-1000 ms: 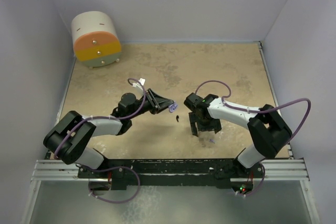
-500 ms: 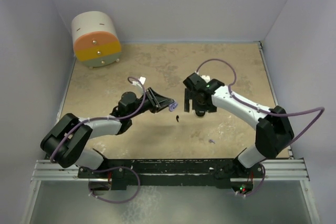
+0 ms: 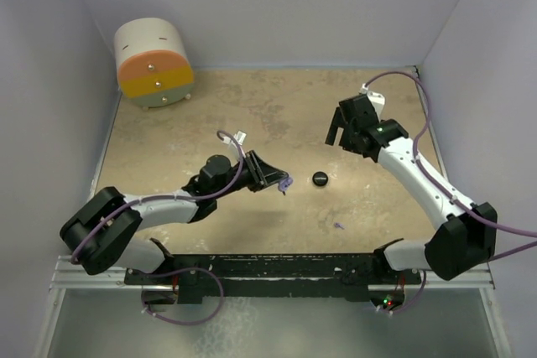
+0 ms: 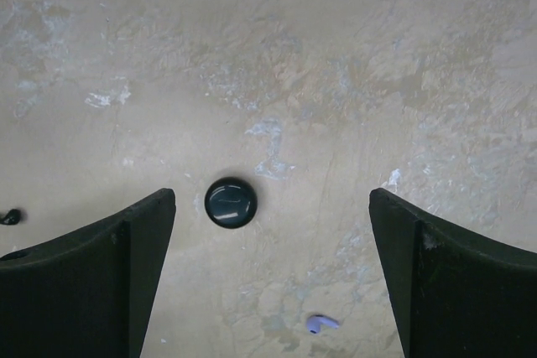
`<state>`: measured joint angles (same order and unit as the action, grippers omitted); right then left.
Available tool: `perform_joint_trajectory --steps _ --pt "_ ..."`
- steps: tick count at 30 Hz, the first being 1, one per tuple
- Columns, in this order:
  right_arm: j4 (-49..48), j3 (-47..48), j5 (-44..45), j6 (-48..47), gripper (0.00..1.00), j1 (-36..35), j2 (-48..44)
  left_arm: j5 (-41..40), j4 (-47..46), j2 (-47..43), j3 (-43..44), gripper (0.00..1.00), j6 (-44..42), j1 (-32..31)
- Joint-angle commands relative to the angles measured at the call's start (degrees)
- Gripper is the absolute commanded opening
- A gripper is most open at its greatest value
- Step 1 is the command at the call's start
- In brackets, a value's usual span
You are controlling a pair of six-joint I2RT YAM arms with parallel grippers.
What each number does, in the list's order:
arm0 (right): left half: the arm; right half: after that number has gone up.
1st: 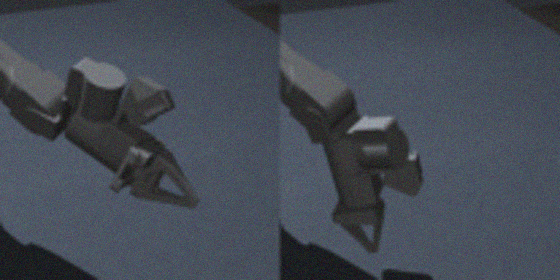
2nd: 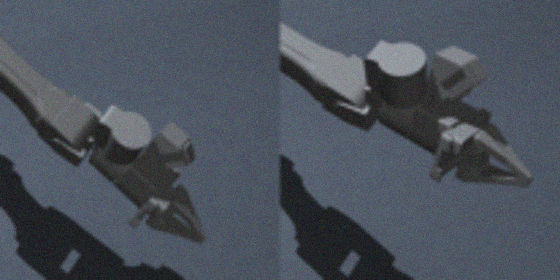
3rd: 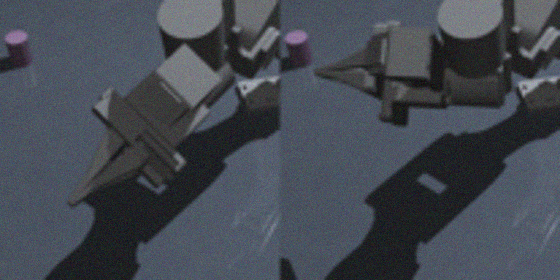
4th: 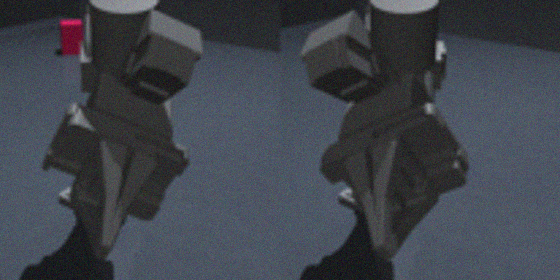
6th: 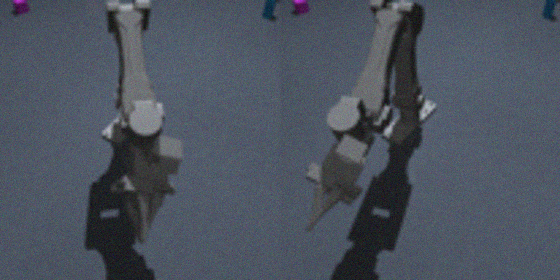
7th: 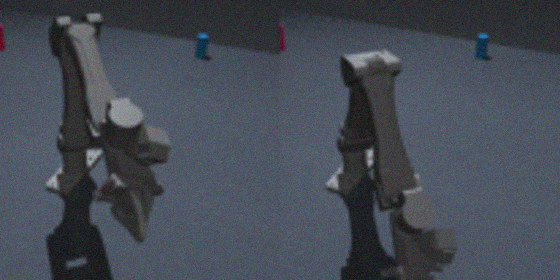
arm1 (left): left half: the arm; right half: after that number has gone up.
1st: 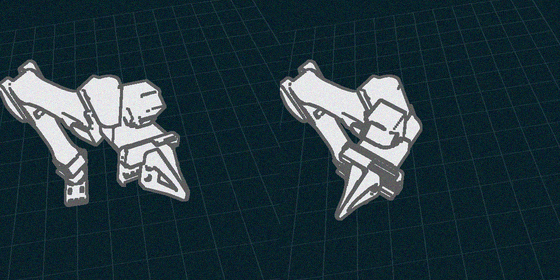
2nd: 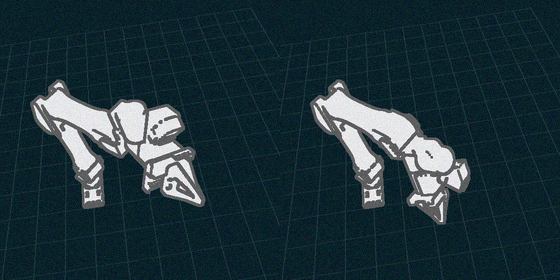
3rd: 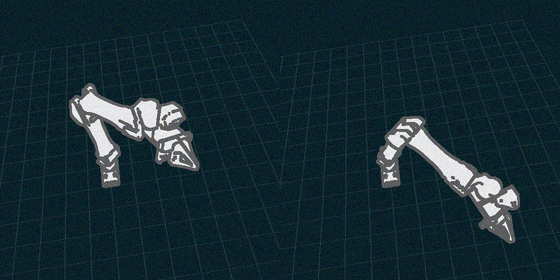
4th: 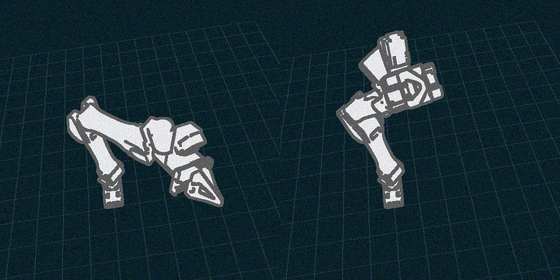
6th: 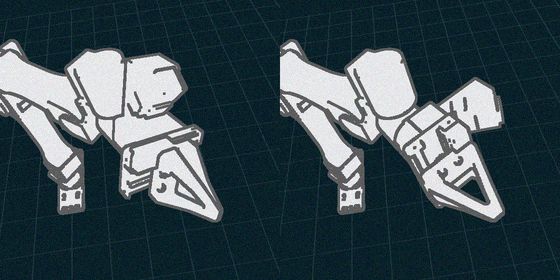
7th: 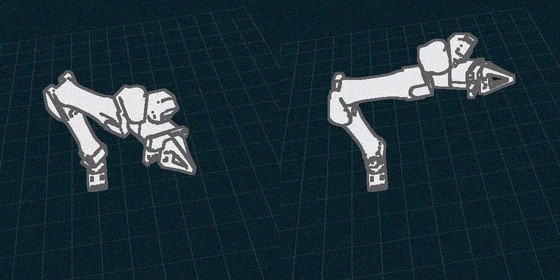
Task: Insert the wireless bluetooth earbuds into the charging case
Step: Adjust the earbud at the center of the board.
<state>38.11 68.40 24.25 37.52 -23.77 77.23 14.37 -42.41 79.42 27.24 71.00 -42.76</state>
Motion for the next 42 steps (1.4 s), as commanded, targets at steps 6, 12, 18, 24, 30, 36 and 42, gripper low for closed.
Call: perform_joint_trajectory --steps 6,12,18,24,30,36,42 --pt "-5.4 -5.3 -1.7 -2.0 1.0 0.2 -3.9 -5.1 -2.1 1.6 3.7 0.0 -2.3 -6.6" --pt "-7.7 -1.0 -2.1 -3.5 1.0 2.9 -3.6 -6.4 -7.8 8.4 6.0 0.0 -0.4 -11.4" --pt "-9.8 6.8 -3.8 -7.4 1.0 7.0 0.8 -6.5 -18.7 19.2 10.2 0.0 2.8 -17.2" --pt "-13.3 7.2 -6.3 -9.9 1.0 9.5 2.4 -8.6 -20.0 25.1 16.7 0.0 1.7 -23.0" --pt "-14.7 6.3 -7.5 -11.4 1.0 11.0 2.1 -9.2 -21.6 30.2 21.2 0.0 1.3 -25.4" --pt "-15.7 5.3 -8.4 -12.3 1.0 11.8 1.3 -9.6 -22.1 34.6 24.4 0.0 1.4 -27.3" --pt "-16.4 4.0 -9.0 -13.0 1.0 12.1 0.6 -10.2 -20.9 37.8 27.0 0.0 0.7 -28.7"
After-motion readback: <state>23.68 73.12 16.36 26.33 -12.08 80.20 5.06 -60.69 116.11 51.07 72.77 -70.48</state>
